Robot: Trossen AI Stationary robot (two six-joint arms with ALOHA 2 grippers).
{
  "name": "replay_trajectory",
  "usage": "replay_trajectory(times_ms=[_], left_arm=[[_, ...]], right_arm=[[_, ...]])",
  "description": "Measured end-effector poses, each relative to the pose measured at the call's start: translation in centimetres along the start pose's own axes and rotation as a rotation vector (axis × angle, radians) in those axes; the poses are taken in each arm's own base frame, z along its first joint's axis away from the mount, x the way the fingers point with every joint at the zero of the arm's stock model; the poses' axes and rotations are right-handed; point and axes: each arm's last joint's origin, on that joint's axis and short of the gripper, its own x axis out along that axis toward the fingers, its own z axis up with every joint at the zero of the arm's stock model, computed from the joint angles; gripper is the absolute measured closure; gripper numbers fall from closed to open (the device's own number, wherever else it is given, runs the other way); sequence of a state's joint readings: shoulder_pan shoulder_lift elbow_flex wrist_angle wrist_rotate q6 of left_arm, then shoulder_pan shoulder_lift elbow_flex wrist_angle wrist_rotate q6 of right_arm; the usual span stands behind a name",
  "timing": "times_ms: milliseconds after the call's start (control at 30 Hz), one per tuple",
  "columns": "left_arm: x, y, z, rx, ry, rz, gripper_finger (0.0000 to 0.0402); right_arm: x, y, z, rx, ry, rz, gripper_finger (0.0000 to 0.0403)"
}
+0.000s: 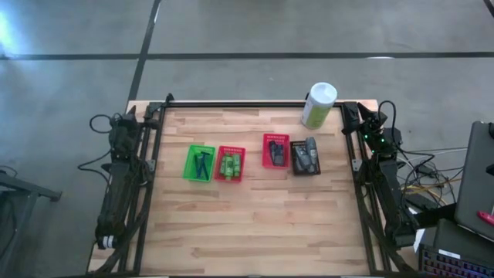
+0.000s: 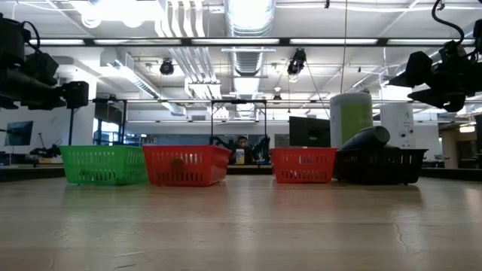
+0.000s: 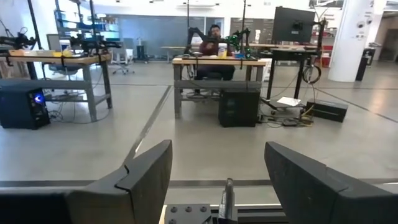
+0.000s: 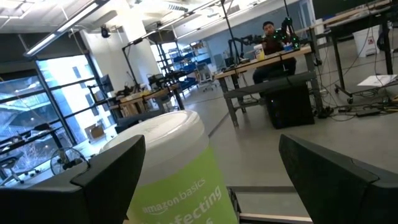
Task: Pick & Place Travel size toiletries
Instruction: Return to Home Position
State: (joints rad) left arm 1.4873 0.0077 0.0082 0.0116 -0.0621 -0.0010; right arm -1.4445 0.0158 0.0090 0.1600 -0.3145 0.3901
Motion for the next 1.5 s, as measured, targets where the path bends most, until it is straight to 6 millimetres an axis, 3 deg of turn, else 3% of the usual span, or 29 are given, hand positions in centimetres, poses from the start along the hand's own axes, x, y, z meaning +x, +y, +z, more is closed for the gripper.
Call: replay_trajectory(times_ms=[1000, 1167, 1267, 1400, 1500], left_arm=[[0.0, 0.0, 0.1, -0.001, -0.018, 0.002, 0.014], [0.0, 0.0, 0.1, -0.001, -0.019, 0.001, 0.014], [0.0, 0.0, 0.1, -0.001, -0.019, 0.001, 0.014], [0.0, 0.0, 0.1, -0.001, -0.019, 0.001, 0.014], [0.0, 0.0, 0.1, -0.001, -0.019, 0.001, 0.014]], right_arm=[[0.0, 0.0, 0.0, -0.044, -0.001, 0.0, 0.0035], [-0.2, 0.7, 1.6, -0.1, -0.168, 0.064, 0.0035], [-0.4, 1.3, 3.0, -0.279, -0.261, 0.071, 0.0035], [-0.6, 1.4, 3.9, -0.527, -0.323, -0.094, 0.0035], [-0.6, 0.5, 3.7, -0.504, -0.316, -0.334, 0.0035]])
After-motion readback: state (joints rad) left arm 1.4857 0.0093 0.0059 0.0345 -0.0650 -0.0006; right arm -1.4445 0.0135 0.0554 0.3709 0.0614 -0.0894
